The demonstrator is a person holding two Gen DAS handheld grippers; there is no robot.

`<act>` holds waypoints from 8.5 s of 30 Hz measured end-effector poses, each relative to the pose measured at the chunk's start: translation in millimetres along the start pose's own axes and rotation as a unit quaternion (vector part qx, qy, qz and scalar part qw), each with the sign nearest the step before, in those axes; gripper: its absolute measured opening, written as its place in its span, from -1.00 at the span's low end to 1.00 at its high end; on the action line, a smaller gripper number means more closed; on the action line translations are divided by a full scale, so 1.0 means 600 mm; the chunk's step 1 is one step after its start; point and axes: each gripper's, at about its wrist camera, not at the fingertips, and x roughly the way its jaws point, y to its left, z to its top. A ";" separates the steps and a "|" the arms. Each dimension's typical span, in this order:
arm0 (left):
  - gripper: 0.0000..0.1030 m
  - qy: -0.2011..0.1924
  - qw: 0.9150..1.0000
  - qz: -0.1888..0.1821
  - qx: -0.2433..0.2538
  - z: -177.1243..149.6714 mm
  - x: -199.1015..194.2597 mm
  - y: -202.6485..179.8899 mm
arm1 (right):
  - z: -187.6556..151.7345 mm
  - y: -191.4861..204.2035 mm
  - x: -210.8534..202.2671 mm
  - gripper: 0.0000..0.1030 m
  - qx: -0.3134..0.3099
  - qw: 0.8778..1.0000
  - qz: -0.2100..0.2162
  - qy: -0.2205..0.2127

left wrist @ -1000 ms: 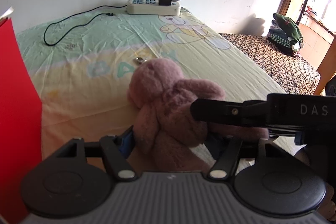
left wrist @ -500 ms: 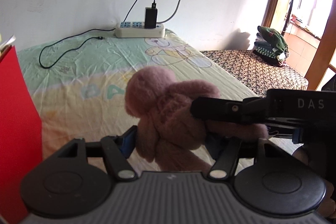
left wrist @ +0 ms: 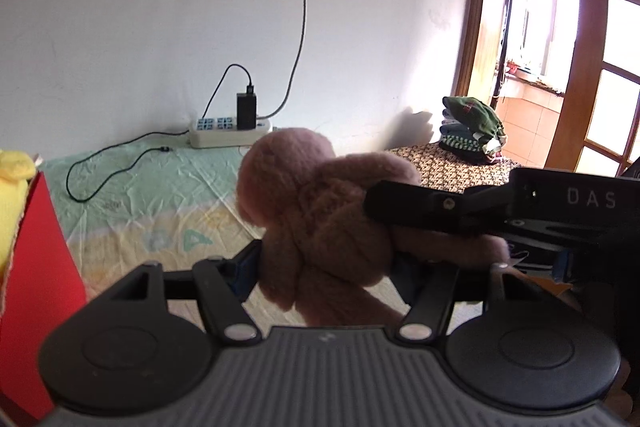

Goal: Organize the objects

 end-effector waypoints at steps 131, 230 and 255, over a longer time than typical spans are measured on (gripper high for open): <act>0.99 -0.073 0.931 0.323 -0.153 -0.043 -0.314 0.282 | -0.202 0.270 0.117 -0.23 -0.258 0.966 -0.008 0.023; 0.99 0.063 0.896 0.426 -0.109 0.001 -0.284 0.295 | -0.183 0.388 0.250 0.88 -0.321 0.937 -0.135 0.020; 0.99 0.067 0.889 0.435 -0.124 -0.001 -0.249 0.325 | -0.185 0.361 0.304 0.88 -0.329 0.938 -0.110 0.028</act>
